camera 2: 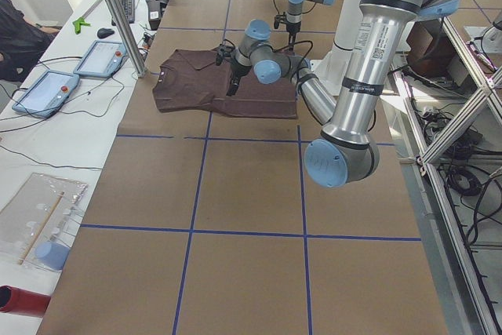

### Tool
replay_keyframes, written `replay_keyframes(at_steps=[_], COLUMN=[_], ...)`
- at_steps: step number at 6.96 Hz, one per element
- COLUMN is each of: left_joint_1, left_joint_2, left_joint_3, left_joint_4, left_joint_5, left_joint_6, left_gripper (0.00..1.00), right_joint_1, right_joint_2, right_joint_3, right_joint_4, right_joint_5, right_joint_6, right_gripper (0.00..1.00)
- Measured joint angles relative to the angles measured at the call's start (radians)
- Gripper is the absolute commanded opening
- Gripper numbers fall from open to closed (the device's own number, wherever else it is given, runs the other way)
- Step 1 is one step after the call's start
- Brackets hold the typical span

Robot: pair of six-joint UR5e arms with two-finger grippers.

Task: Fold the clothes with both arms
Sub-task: 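Lower both grippers and grasp the two hem corners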

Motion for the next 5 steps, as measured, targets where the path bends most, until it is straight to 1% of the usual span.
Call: replay_keyframes(at_steps=[2,3,5], left_joint_1=[0.0,0.013,0.105], left_joint_2=[0.003,0.009,0.02], left_joint_3=[-0.001,-0.006,-0.012], left_joint_4=[0.0,0.0,0.001], left_joint_5=[-0.001,-0.003,0.008], left_joint_6=[-0.017,-0.07,-0.246], left_gripper=[1.0,1.0,1.0], right_joint_1=[0.011,0.02,0.026], right_joint_2=[-0.001,-0.001,-0.008], right_joint_3=[0.036,0.053,0.062], right_joint_4=[0.0,0.0,0.0], right_joint_5=[-0.003,-0.002,-0.003], right_joint_6=[0.001,-0.003,-0.013], right_gripper=[0.0,0.0,0.0])
